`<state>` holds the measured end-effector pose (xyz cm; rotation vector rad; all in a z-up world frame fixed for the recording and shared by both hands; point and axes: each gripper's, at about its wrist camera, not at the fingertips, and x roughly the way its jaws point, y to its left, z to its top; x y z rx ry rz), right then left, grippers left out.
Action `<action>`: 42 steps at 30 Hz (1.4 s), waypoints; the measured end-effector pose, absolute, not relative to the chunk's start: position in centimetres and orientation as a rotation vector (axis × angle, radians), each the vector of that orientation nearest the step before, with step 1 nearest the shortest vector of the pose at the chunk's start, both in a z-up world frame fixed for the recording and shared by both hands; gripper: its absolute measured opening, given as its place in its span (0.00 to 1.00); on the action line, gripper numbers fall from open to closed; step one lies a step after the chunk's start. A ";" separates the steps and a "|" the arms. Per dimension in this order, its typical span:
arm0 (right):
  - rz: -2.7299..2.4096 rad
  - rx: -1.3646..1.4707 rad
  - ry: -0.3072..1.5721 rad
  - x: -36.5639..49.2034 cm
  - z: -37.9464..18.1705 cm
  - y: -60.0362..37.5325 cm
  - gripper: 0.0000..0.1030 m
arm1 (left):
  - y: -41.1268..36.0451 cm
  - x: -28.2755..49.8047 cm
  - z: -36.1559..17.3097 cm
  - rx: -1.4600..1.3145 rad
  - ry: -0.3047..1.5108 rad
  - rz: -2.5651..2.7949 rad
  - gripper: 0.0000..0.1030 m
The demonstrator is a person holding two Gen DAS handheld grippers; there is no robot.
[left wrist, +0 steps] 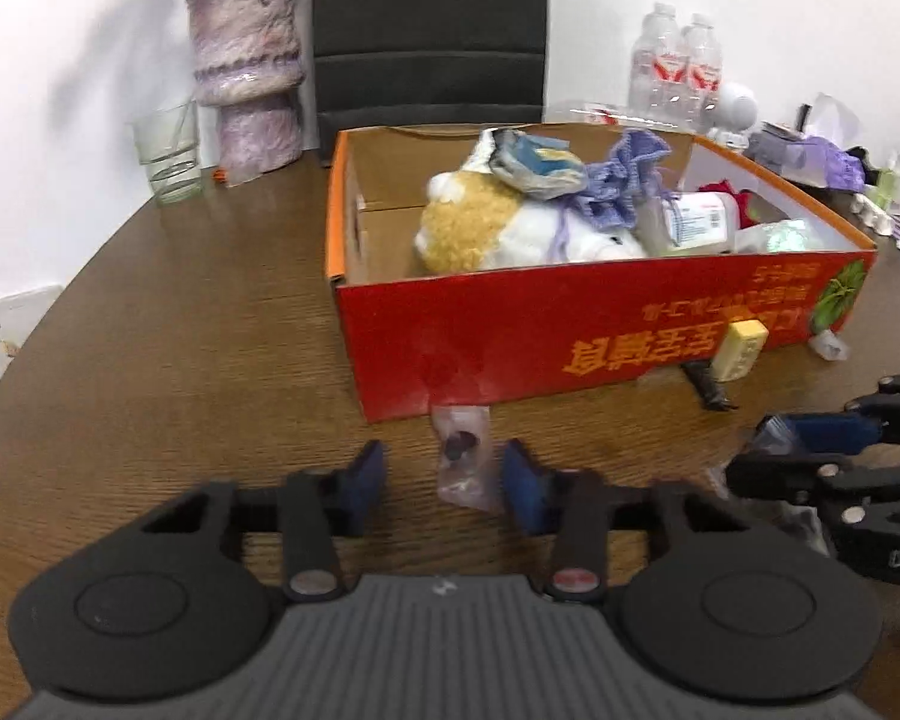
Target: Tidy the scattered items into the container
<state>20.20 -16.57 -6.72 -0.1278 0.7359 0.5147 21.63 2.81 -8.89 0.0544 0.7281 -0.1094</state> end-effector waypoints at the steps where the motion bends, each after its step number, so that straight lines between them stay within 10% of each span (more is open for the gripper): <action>1: 0.516 -0.136 0.731 20.0 -6.7 -16.5 0.19 | 2.9 21.5 -8.8 0.043 0.726 -0.105 0.18; 20: 0.458 -0.050 0.493 17.7 0.7 -21.2 0.11 | 3.1 14.5 0.4 -0.052 0.405 -0.217 0.12; 42: 0.295 -0.020 0.558 36.9 -1.0 -19.2 0.11 | 1.7 32.6 -0.3 -0.166 0.453 -0.164 0.12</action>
